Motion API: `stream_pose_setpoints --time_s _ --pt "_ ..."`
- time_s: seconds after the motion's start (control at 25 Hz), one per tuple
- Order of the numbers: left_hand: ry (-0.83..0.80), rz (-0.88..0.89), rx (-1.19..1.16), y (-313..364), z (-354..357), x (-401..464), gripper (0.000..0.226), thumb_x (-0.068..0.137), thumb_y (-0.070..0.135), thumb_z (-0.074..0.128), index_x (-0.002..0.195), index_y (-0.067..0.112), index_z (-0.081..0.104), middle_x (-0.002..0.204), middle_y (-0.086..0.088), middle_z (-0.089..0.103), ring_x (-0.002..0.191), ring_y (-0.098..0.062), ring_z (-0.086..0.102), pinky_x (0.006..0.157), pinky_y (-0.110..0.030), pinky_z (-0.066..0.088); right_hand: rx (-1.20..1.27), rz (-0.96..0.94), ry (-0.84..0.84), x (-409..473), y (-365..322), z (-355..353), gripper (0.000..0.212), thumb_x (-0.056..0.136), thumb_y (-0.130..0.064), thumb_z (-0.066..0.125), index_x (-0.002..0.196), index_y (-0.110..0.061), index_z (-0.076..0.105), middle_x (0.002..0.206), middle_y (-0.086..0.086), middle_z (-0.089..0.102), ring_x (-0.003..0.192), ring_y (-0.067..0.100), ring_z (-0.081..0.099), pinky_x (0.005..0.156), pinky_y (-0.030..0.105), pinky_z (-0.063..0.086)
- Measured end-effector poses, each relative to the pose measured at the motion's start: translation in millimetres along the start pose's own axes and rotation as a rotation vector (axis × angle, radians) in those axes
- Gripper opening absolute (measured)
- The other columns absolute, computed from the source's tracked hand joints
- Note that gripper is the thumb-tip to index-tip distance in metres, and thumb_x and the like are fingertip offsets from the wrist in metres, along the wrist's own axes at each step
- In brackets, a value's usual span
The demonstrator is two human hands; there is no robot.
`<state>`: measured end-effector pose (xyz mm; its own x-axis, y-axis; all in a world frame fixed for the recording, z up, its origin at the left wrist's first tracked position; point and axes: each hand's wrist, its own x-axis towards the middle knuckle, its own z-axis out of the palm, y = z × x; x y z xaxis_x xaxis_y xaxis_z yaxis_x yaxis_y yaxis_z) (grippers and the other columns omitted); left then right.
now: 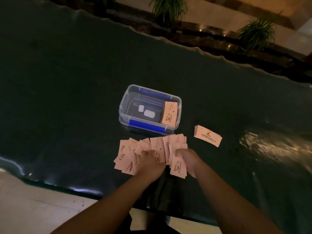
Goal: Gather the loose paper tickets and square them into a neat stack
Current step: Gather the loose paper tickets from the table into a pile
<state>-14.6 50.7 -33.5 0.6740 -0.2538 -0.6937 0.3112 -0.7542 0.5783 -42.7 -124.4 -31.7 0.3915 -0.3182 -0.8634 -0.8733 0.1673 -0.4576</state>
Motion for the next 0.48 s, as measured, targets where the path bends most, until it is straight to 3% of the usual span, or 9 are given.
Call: stream_pose_setpoints --time_s 0.12,0.24,0.48 --pt "-0.046 0.031 0.088 6 10 2 0.061 0.093 0.042 0.064 0.148 0.024 0.045 0.16 -0.005 0.032 0.152 -0.034 0.028 0.122 -0.051 0.029 0.184 0.024 0.029 0 7 6 0.034 0.097 -0.008 0.061 0.128 -0.022 0.064 0.121 0.013 0.071 0.109 0.033 0.069 0.099 0.055 0.054" --pt "-0.066 0.128 0.156 5 20 1 0.055 0.092 0.034 0.066 0.145 0.025 0.051 0.153 0.0 0.046 0.149 -0.027 0.034 0.123 -0.047 0.027 0.318 0.031 0.071 2 13 9 0.024 0.099 -0.008 0.062 0.114 -0.026 0.066 0.118 0.01 0.071 0.106 0.032 0.068 0.105 0.057 0.053" --pt "-0.011 0.203 0.054 3 17 1 0.055 0.095 0.025 0.068 0.147 0.022 0.048 0.155 0.002 0.044 0.15 -0.022 0.035 0.124 -0.042 0.028 0.294 0.042 0.114 -1 19 1 0.032 0.098 -0.006 0.062 0.127 -0.021 0.064 0.12 0.014 0.073 0.108 0.033 0.07 0.1 0.054 0.056"
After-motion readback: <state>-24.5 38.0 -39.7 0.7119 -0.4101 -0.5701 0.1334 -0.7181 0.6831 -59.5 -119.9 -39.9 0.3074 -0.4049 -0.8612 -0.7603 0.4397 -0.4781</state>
